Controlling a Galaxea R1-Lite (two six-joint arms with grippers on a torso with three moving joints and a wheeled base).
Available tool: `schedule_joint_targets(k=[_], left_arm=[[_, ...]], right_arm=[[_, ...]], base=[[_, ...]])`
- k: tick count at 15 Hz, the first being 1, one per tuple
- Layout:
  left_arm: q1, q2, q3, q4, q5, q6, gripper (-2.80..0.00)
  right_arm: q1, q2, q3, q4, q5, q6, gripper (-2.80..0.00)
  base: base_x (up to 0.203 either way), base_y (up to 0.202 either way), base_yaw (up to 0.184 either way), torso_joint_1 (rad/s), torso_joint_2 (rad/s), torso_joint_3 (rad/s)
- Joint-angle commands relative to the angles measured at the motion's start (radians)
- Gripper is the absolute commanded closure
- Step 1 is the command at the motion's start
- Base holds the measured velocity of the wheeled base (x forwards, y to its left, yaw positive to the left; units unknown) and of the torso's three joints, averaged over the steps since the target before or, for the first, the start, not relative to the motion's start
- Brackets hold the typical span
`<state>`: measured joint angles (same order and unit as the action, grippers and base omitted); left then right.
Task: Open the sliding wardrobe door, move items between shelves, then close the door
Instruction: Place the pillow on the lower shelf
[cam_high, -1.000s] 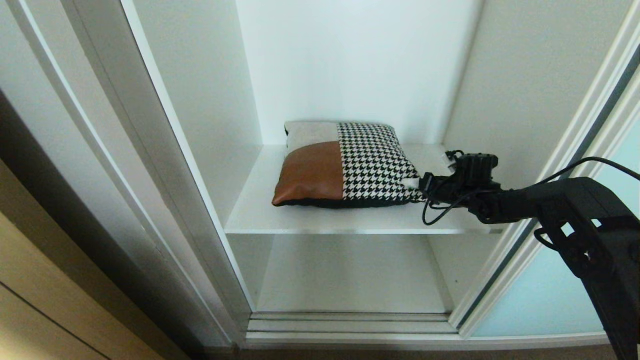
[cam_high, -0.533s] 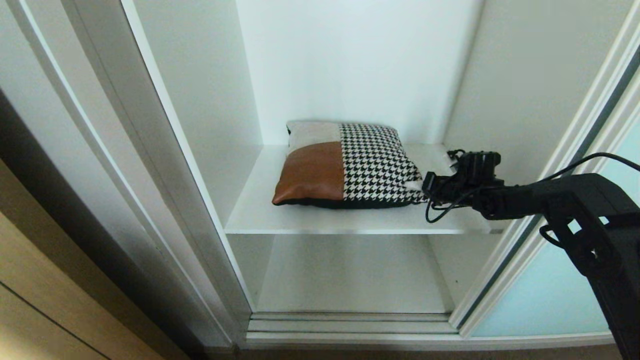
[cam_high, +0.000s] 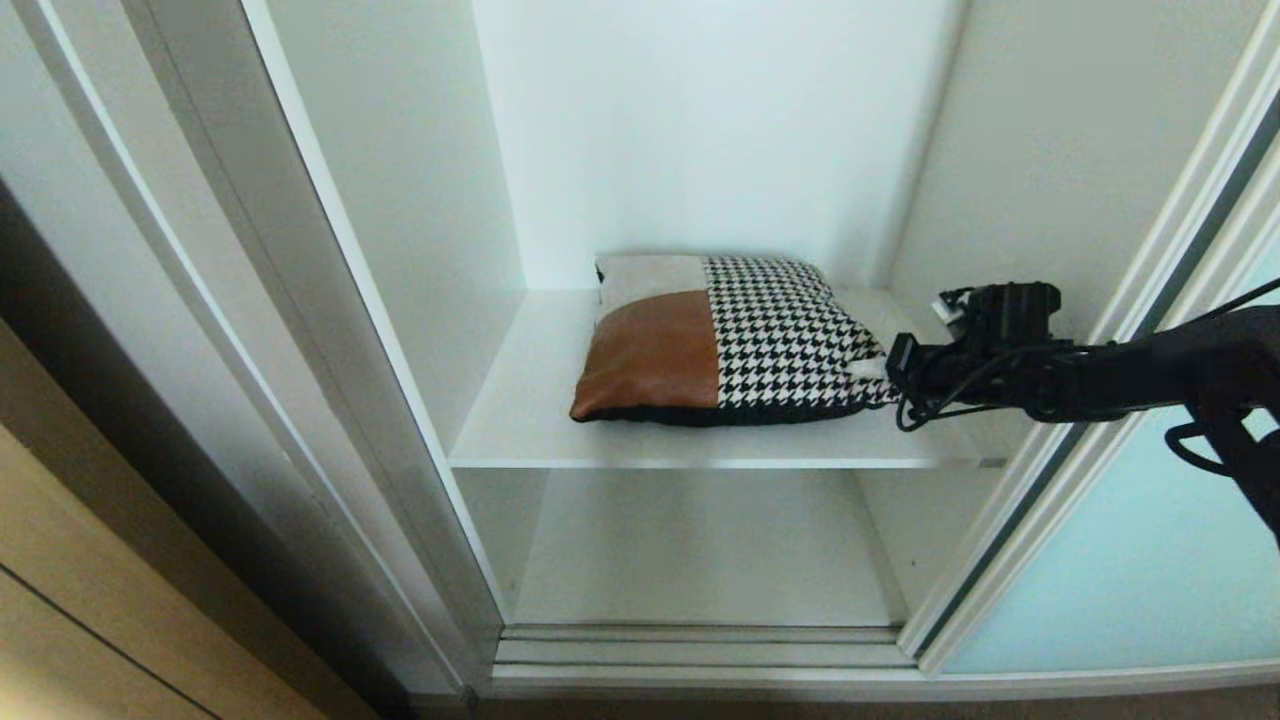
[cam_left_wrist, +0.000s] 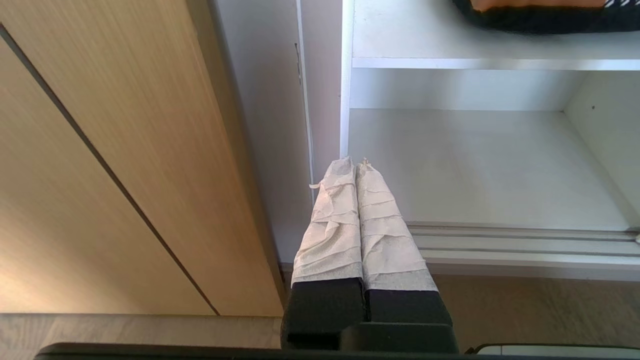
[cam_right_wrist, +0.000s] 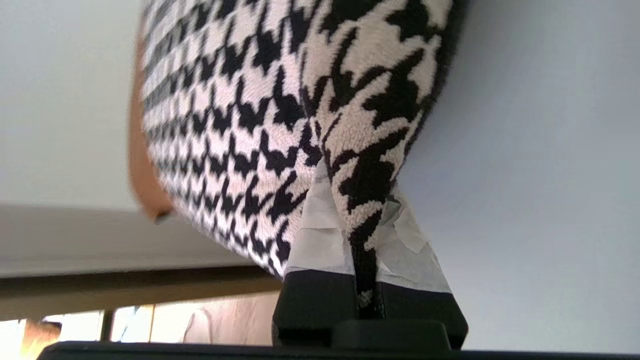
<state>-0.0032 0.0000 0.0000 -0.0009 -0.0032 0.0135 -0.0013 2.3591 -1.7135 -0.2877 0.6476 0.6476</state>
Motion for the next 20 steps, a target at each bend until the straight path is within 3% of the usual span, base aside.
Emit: schedule_joint_targets(k=[1,7,16,20], left_arm=[[0.000,0.002,0.002,-0.001,0.000,0.000,0.00],[0.000,0.002,0.000,0.002,0.005,-0.007,0.00],[0.000,0.003,-0.009,0.038,-0.002,0.029,0.00],[0.000,0.047,-0.195,0.179,-0.043,0.047,0.00]], right_arm=[[-0.003,-0.174,0.164,-0.005,0.003,-0.005,0.00],[-0.005,-0.336,0.513,-0.133,0.004,-0.053,0.00],[-0.082,-0.348,0.592,-0.168,0.002,-0.060,0.00],[-0.083,-0.364,0.661,-0.205,0.003,-0.064,0.00]], base=[[0.000,0.000,0.000,0.000,0.00,0.000],[0.000,0.000,0.000,0.000,0.00,0.000],[0.000,0.000,0.000,0.000,0.00,0.000],[0.000,0.000,0.000,0.000,0.00,0.000]])
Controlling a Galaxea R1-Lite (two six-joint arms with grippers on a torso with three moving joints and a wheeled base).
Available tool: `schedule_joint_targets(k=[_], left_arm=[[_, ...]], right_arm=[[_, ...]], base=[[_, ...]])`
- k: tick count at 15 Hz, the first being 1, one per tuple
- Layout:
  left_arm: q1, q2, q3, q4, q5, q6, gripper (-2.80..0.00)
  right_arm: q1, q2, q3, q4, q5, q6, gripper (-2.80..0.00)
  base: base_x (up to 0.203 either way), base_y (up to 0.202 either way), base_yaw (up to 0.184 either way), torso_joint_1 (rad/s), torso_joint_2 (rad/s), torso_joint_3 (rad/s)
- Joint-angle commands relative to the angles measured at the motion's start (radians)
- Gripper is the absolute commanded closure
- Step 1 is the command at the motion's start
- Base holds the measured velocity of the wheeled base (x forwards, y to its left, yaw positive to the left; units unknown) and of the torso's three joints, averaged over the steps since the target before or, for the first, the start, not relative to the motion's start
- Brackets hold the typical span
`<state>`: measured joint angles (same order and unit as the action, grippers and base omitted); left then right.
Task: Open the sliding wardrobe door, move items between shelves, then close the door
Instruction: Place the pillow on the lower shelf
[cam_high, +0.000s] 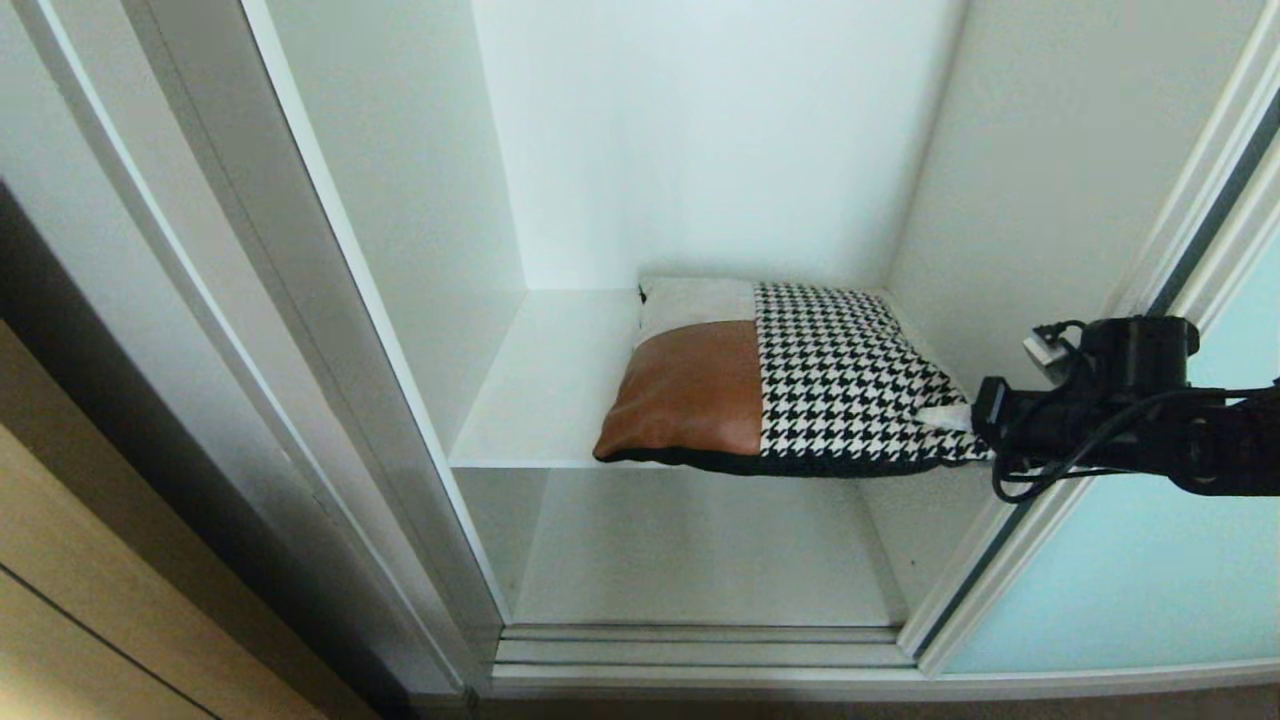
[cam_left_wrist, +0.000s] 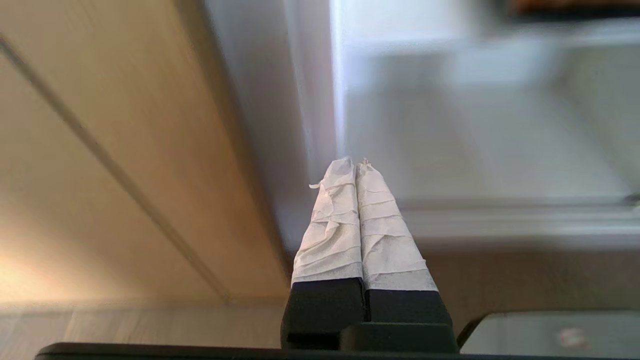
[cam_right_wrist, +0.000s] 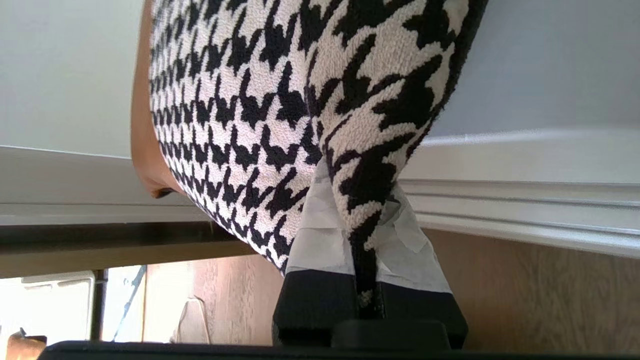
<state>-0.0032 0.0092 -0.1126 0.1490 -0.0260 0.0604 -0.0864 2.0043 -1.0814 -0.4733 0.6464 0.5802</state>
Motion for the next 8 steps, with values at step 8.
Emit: schedule_joint_targets(k=[8], left_arm=[[-0.007,0.792,-0.558,0.104,-0.253,-0.126,0.00]], right_arm=[[0.017,-0.003,0.066,-0.061,0.003,0.006,0.00]], base=[[0.000,0.000,0.000,0.000,0.00,0.000]])
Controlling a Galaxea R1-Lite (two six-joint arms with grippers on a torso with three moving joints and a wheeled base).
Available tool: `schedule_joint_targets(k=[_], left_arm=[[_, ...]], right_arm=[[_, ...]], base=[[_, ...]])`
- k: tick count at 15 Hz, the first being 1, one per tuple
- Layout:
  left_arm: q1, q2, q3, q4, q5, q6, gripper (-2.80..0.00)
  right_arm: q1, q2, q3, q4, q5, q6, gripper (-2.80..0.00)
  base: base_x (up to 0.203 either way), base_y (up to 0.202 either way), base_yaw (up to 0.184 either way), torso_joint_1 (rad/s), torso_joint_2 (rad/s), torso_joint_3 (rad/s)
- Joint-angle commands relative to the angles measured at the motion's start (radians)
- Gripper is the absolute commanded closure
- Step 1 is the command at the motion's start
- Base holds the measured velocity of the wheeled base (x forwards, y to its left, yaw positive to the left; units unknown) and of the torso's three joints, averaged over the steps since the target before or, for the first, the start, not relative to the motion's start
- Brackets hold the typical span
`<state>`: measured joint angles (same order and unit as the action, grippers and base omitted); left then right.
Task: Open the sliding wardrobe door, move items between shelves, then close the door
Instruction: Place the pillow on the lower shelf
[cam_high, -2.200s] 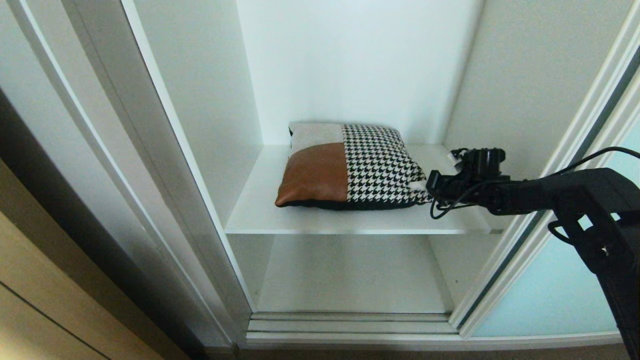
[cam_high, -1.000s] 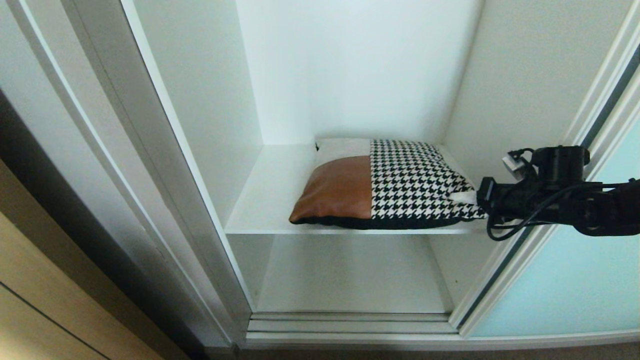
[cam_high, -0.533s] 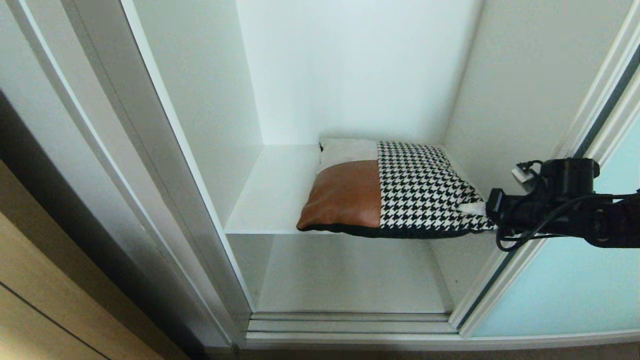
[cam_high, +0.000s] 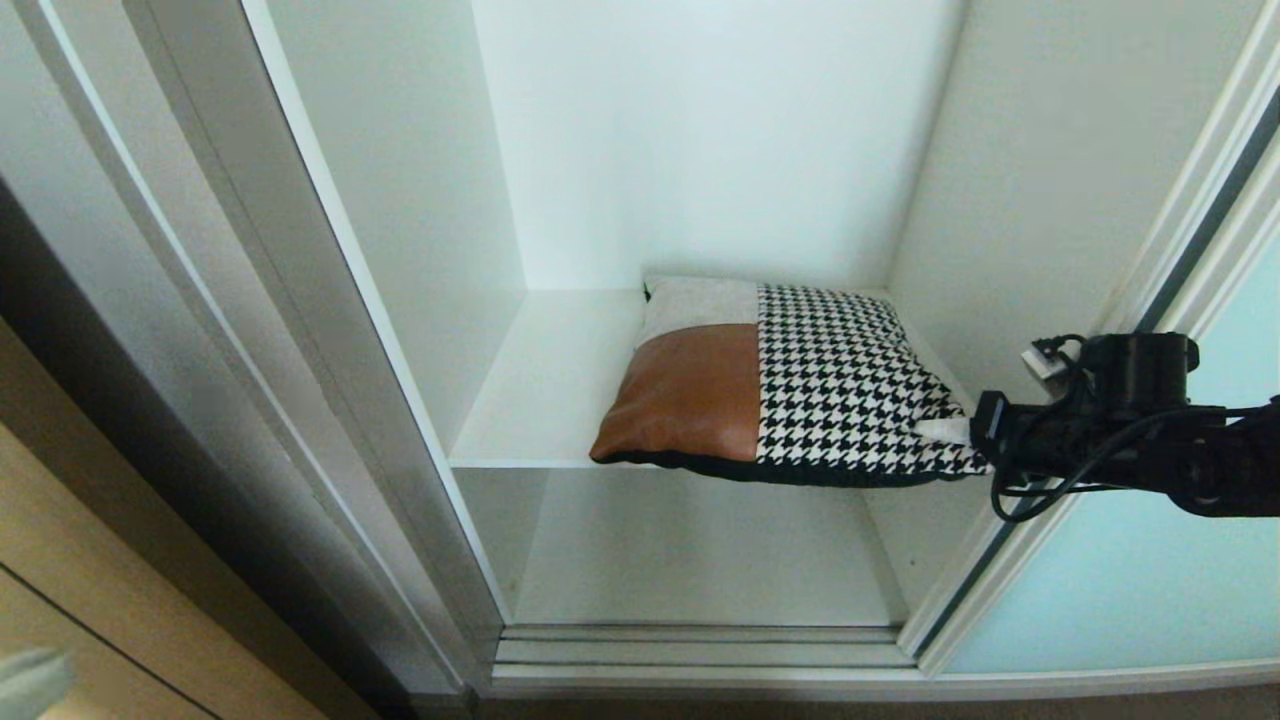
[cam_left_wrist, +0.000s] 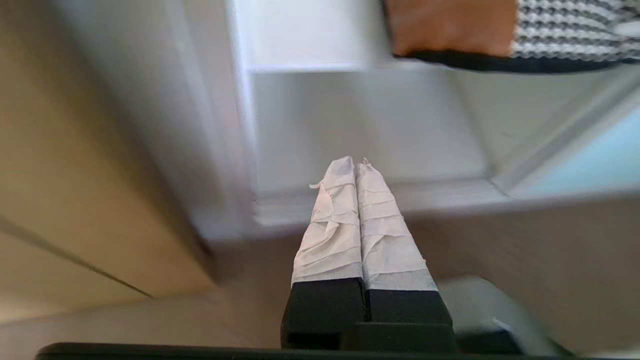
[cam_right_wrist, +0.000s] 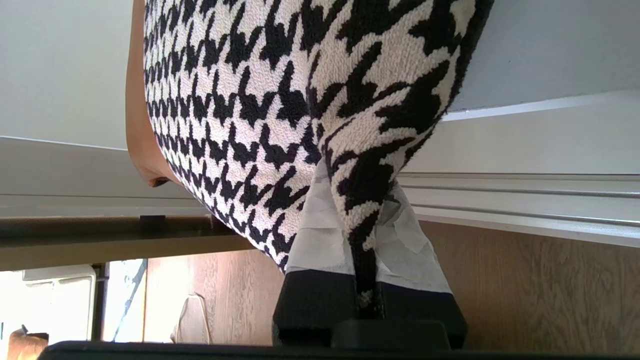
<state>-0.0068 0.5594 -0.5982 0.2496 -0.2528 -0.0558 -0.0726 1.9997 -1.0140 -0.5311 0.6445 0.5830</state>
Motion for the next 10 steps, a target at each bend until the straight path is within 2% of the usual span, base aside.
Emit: schedule_joint_targets(k=[1,3,5,10], left_arm=[[-0.015,0.335,-0.112,0.004,-0.060,-0.032,0.00],[-0.104,0.496,-0.186,0.001,-0.111,-0.107,0.00],[-0.196,0.652,-0.243,-0.021,-0.130,-0.168,0.00],[-0.307,1.021,-0.329,-0.175,-0.119,-0.225,0.00]], right_arm=[[0.003,-0.002,-0.004,-0.003,0.004,0.003,0.00],[0.000,-0.016,-0.009,-0.002,0.004,0.003,0.00],[0.000,-0.024,-0.009,-0.001,0.004,0.003,0.00],[0.000,-0.022,-0.008,-0.001,0.004,0.006,0.00]], base=[[0.000,0.000,0.000,0.000,0.00,0.000],[0.000,0.000,0.000,0.000,0.00,0.000],[0.000,0.000,0.000,0.000,0.00,0.000],[0.000,0.000,0.000,0.000,0.00,0.000]])
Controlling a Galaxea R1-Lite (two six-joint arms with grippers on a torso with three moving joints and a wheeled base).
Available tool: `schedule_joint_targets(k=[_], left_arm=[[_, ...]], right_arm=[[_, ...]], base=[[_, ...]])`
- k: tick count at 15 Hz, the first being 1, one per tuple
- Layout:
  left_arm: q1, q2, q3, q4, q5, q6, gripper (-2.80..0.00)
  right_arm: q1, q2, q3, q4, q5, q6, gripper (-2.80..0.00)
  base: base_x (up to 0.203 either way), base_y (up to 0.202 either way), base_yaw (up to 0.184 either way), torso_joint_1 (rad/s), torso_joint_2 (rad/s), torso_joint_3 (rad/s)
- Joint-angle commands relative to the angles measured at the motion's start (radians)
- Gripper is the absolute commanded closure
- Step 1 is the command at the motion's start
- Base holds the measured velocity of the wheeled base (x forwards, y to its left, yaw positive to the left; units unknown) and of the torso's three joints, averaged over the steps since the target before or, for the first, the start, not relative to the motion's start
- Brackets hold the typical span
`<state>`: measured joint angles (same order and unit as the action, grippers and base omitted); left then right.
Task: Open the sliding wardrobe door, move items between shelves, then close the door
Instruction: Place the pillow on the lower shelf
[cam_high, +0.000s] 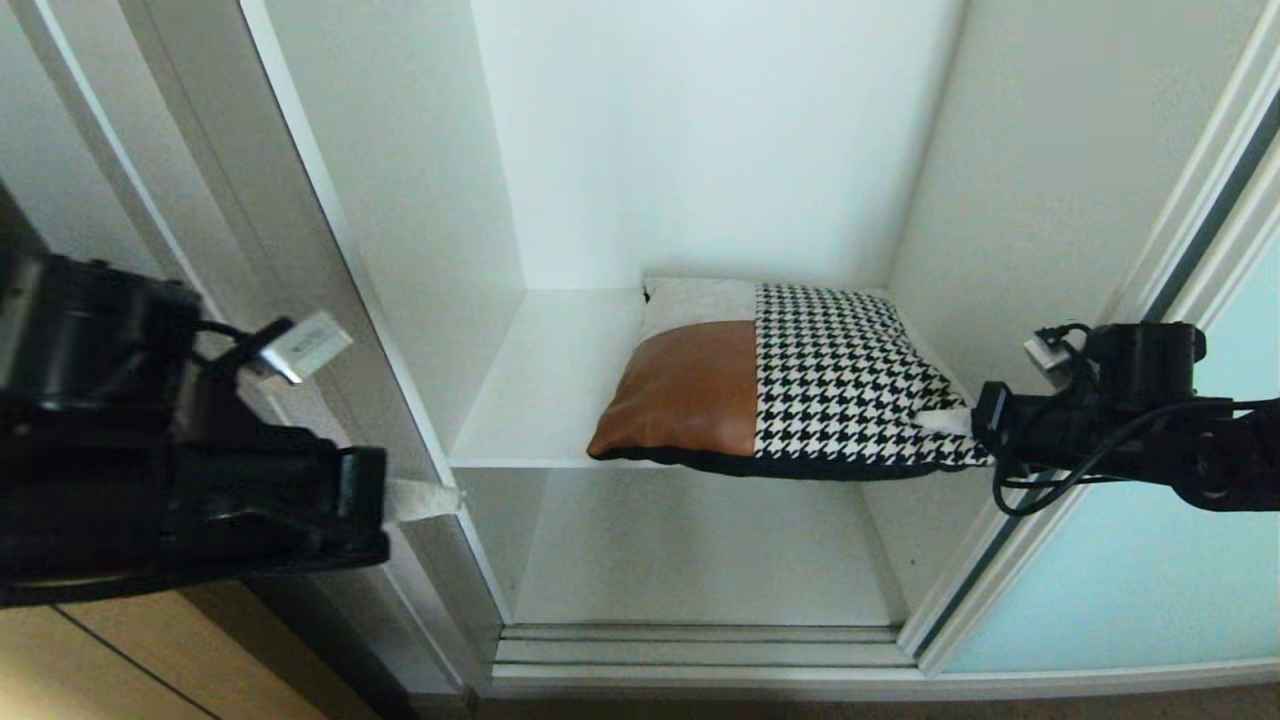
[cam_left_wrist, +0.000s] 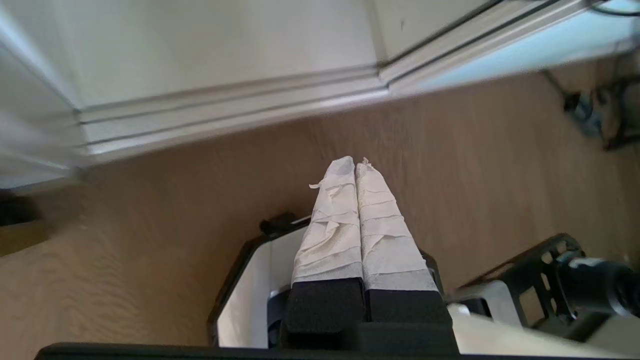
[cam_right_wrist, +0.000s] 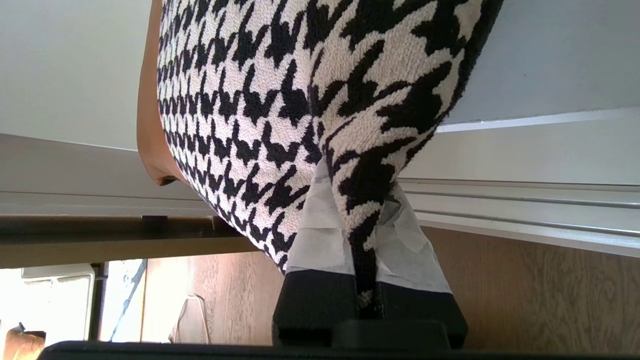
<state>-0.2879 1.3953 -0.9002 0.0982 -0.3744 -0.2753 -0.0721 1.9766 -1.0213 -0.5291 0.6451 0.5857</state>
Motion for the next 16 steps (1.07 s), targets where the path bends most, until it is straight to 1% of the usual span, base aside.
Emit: schedule_joint_targets(k=[1,4,5,7,8,10,12,14,16], left_arm=[[-0.033,0.243,-0.046,-0.046,0.008,-0.015,0.00],[-0.055,0.384,-0.112,-0.118,0.018,-0.062,0.00],[-0.069,0.418,-0.139,-0.139,0.030,-0.084,0.00],[-0.080,0.498,-0.185,-0.167,0.078,-0.099,0.00],[-0.082,0.540,-0.212,-0.185,0.099,-0.108,-2.80],[-0.083,0.592,-0.270,-0.223,0.110,-0.148,-2.80],[-0.083,0.632,-0.311,-0.280,0.109,-0.168,-2.80],[-0.083,0.665,-0.360,-0.314,0.104,-0.213,-2.80],[-0.083,0.701,-0.398,-0.358,0.052,-0.258,-2.80]], right_arm=[[0.000,0.001,0.001,-0.003,0.004,0.003,0.00],[0.000,-0.001,0.006,-0.005,0.004,0.003,0.00],[0.000,0.000,0.009,-0.005,0.004,0.003,0.00],[0.000,0.007,0.012,-0.005,0.004,0.003,0.00],[0.000,0.011,0.013,-0.004,0.004,0.003,0.00],[0.000,0.011,0.013,-0.003,0.005,0.003,0.00],[0.000,0.007,0.015,-0.003,0.004,0.003,0.00],[0.000,-0.003,0.018,-0.003,0.005,0.002,0.00],[-0.003,-0.014,0.020,0.001,0.005,0.000,0.00]], base=[[0.000,0.000,0.000,0.000,0.00,0.000],[0.000,0.000,0.000,0.000,0.00,0.000],[0.000,0.000,0.000,0.000,0.00,0.000],[0.000,0.000,0.000,0.000,0.00,0.000],[0.000,0.000,0.000,0.000,0.00,0.000],[0.000,0.000,0.000,0.000,0.00,0.000],[0.000,0.000,0.000,0.000,0.00,0.000],[0.000,0.000,0.000,0.000,0.00,0.000],[0.000,0.000,0.000,0.000,0.00,0.000]])
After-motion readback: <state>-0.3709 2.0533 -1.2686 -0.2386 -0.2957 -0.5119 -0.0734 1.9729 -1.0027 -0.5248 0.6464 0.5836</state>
